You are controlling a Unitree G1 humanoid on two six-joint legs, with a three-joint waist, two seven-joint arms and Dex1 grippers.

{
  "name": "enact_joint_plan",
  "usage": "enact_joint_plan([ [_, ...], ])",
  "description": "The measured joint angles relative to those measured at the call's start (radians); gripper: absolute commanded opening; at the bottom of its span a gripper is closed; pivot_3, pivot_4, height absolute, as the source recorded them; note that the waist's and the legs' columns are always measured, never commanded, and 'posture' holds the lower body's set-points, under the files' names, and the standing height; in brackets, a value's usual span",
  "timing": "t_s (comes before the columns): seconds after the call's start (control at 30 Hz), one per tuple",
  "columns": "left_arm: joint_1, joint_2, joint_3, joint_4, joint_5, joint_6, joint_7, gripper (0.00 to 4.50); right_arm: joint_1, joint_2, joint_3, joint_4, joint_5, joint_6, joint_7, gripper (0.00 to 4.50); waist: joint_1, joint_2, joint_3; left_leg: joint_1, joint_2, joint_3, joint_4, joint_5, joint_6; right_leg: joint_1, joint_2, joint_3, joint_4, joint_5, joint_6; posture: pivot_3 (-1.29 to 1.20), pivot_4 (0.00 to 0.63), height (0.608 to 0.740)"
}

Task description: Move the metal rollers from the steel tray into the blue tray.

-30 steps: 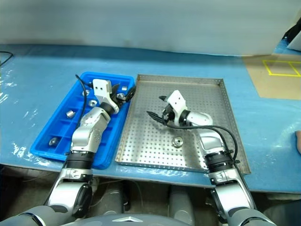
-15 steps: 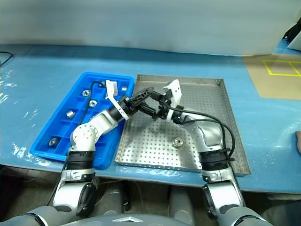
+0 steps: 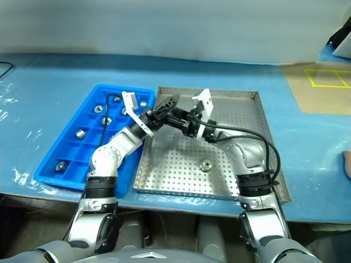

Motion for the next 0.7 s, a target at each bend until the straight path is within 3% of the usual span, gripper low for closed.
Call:
enact_joint_plan([
  [0.27, 0.004, 0.007, 0.138, -0.16, -0.013, -0.212, 0.135, 4.5, -0.085, 0.101, 0.061, 0.247, -0.058, -0.094, 0.039, 1.6, 0.03, 0.0, 0.0, -0.001, 0.0, -0.001, -0.002, 0.0, 0.0, 0.0, 0.0, -0.002, -0.001, 0.0, 0.0, 0.01, 0.15, 0.74],
  [0.47, 0.159, 0.046, 0.145, -0.302, -0.008, -0.253, 0.202, 4.5, -0.223, 0.183, 0.064, 0.397, -0.099, -0.211, 0.064, 1.6, 0.075, -0.001, 0.0, -0.002, 0.001, -0.002, -0.002, 0.0, -0.001, 0.0, -0.001, -0.003, -0.001, 0.0, 0.0, 0.17, 0.15, 0.74],
  [0.57, 0.239, 0.148, 0.119, -0.392, 0.098, -0.281, 0.217, 4.5, -0.256, 0.231, 0.078, 0.48, -0.125, -0.263, 0.079, 1.6, 0.092, -0.001, 0.0, -0.003, 0.002, -0.004, -0.004, 0.001, -0.002, 0.0, 0.0, -0.006, -0.001, 0.0, 0.0, 0.23, 0.15, 0.74],
  [0.63, 0.332, 0.257, 0.064, -0.453, 0.225, -0.29, 0.222, 4.5, -0.281, 0.261, 0.079, 0.548, -0.14, -0.303, 0.089, 1.6, 0.104, 0.0, 0.0, -0.002, 0.001, -0.005, -0.005, 0.001, -0.003, 0.0, 0.0, -0.01, -0.001, -0.001, 0.0, 0.32, 0.15, 0.74],
  [0.7, 0.453, 0.308, 0.027, -0.509, 0.336, -0.305, 0.241, 4.5, -0.318, 0.288, 0.079, 0.623, -0.162, -0.344, 0.097, 1.6, 0.111, -0.001, 0.0, -0.003, 0.001, -0.006, -0.006, 0.001, -0.003, 0.0, -0.001, -0.012, -0.002, -0.001, 0.001, 0.35, 0.15, 0.74],
])
